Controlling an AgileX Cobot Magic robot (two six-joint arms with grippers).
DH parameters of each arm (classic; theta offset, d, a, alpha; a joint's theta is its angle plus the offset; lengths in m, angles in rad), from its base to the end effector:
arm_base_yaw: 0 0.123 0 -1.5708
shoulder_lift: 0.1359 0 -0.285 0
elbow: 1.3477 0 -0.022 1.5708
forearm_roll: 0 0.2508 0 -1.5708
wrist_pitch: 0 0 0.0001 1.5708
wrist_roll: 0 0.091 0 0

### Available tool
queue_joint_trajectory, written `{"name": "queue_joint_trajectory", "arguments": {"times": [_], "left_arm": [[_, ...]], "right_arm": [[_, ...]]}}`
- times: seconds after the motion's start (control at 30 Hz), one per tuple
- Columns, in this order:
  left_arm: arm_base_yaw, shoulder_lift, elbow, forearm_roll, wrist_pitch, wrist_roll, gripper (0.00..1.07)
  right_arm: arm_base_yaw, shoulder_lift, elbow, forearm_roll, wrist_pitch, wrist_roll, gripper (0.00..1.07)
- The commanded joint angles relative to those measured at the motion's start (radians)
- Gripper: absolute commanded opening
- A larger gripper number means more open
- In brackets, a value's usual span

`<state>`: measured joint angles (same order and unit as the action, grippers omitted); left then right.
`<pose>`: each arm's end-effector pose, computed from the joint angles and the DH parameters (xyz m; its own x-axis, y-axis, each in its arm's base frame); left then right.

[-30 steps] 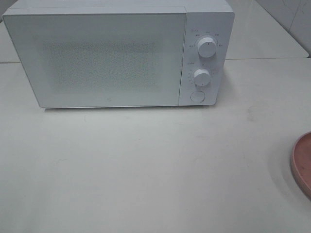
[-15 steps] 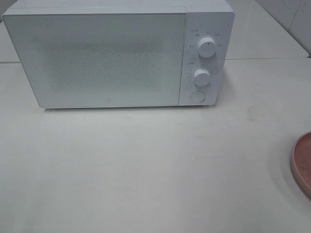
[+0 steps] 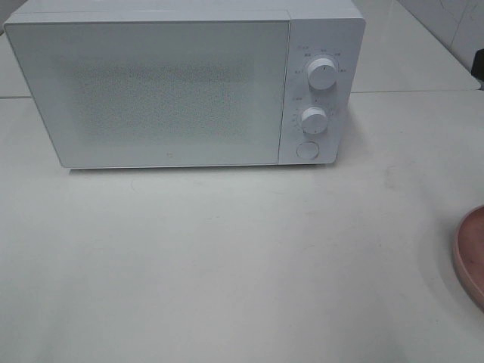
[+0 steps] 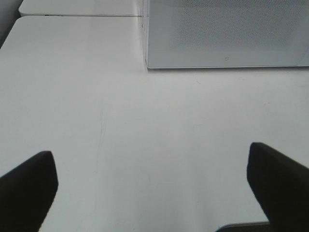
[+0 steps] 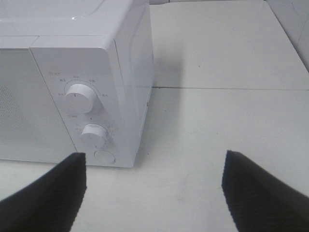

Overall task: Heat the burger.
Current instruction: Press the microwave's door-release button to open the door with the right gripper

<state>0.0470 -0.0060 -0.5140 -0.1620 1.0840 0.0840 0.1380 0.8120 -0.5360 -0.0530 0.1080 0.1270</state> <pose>-0.0084 -0.0134 0.2801 -0.4529 -0.0137 -0.8914 0.0839 0.9948 -0.0579 0.1696 0.0230 0.3023 -0.2986 0.0335 -0.9538 -0.1103 0.9915 0.0693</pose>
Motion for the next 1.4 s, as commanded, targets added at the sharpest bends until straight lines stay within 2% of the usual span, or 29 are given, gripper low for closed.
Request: {"name": "queue_joint_trajectory", "arguments": {"times": [0.03, 0.67, 1.03, 1.13, 1.2, 1.4], "left_arm": [[-0.005, -0.022, 0.0, -0.001, -0.015, 0.001, 1.02], [-0.005, -0.022, 0.0, -0.001, -0.015, 0.001, 1.02], [-0.005, -0.022, 0.0, -0.001, -0.015, 0.001, 1.02], [-0.005, -0.022, 0.0, -0.001, -0.015, 0.001, 1.02], [-0.005, -0.022, 0.0, -0.001, -0.015, 0.001, 1.02], [-0.005, -0.022, 0.0, -0.001, -0.015, 0.001, 1.02]], "right_arm": [[-0.004, 0.039, -0.008, -0.005, -0.058, 0.001, 0.75], [-0.004, 0.355, -0.008, -0.006, -0.416, 0.001, 0.75], [-0.003, 0.449, 0.148, -0.002, -0.754, -0.016, 0.75], [-0.003, 0.466, 0.19, 0.036, -0.851, -0.044, 0.75], [-0.003, 0.49, 0.252, 0.14, -0.978, -0.09, 0.75], [0.002, 0.495, 0.307, 0.2, -1.075, -0.092, 0.75]]}}
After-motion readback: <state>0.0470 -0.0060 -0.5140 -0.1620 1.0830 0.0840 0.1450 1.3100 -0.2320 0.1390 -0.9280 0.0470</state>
